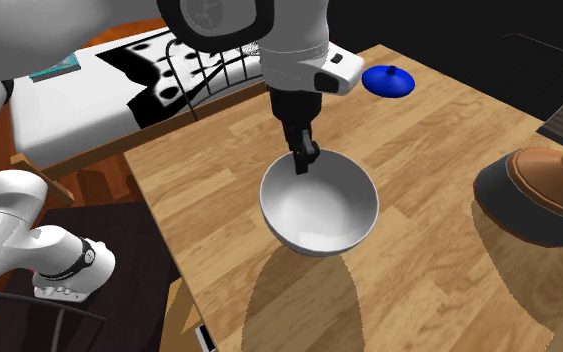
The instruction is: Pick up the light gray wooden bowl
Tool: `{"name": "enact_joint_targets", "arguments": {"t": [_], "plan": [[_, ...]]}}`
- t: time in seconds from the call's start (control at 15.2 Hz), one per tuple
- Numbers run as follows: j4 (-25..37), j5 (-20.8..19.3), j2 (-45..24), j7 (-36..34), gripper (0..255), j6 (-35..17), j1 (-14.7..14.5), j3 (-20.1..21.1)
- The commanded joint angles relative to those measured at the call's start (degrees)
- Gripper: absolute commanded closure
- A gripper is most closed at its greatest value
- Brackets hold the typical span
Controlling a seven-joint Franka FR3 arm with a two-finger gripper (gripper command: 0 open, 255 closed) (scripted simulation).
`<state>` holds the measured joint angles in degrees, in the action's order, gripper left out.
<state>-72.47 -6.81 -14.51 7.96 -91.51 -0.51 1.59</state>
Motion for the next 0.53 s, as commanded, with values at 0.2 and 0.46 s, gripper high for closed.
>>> {"name": "enact_joint_targets", "arguments": {"t": [0.2,0.46], "plan": [[7.16,-0.08,-2.15,0.47,255,4.97,-0.15,-0.01],[10.7,-0.13,-3.35,0.69,255,7.29,-0.24,-0.02]]}}
